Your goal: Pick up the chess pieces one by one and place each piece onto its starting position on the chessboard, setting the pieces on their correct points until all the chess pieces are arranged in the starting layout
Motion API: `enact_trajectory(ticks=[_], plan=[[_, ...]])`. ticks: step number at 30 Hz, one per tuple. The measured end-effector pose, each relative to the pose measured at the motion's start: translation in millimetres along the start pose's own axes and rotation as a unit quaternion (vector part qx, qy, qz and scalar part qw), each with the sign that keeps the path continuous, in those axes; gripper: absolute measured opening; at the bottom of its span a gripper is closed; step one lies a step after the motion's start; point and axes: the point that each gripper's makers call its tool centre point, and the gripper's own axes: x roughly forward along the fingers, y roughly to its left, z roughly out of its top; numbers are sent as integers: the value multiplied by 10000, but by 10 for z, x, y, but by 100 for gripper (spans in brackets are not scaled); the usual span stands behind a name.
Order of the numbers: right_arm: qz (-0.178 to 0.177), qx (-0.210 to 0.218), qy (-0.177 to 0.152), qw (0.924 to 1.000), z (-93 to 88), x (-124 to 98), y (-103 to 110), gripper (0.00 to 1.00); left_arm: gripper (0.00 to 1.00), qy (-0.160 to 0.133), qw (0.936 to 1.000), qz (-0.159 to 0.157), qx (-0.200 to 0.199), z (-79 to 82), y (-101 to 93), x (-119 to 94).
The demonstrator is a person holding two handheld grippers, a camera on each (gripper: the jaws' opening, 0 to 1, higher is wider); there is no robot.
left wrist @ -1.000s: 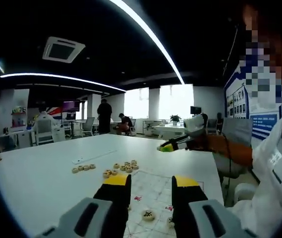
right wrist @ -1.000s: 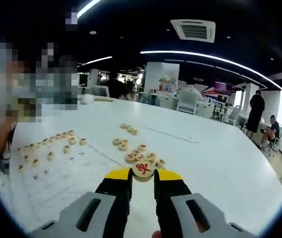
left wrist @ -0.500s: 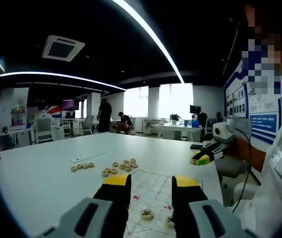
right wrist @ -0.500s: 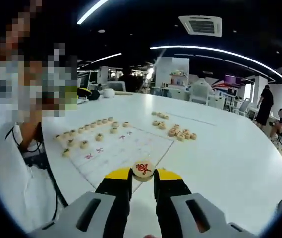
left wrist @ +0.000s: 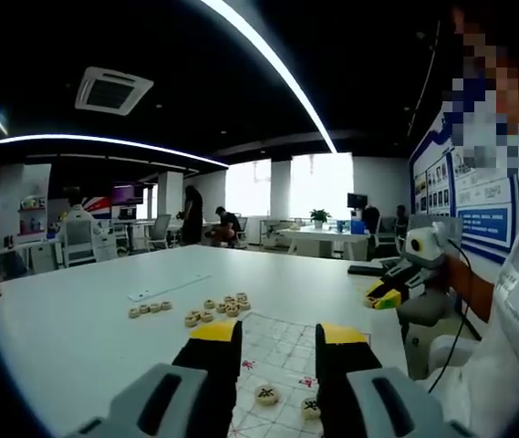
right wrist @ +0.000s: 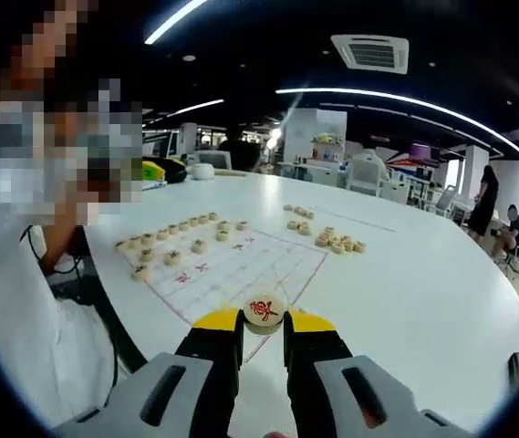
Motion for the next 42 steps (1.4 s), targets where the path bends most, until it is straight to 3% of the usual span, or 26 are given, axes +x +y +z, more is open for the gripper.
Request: enact_trajectory(ticks=[12,17,24,38,40,42], plan=[[37,95,39,9999,-39,39,28,19,33,0,10000,-5,0,8,-6,-7],[79,19,250,9997,-129,41,71,19,33,-37,10000,-24,10,33,-13,-17],[441,-99,544,9975,-261,123,262,19,33,-3,10000,-24,27,17,-23,0],[376,-55,1010,9942,-549,175,161,20,33,-12,10000,-50,35,22,-32,-4],[358,7,1001,9943,-547,167,157,23,33,-14,10000,-49,38,24,-33,-5],[337,29,1000,9944,-540,162,150,37,33,-11,10000,-43,42,25,-31,-6]])
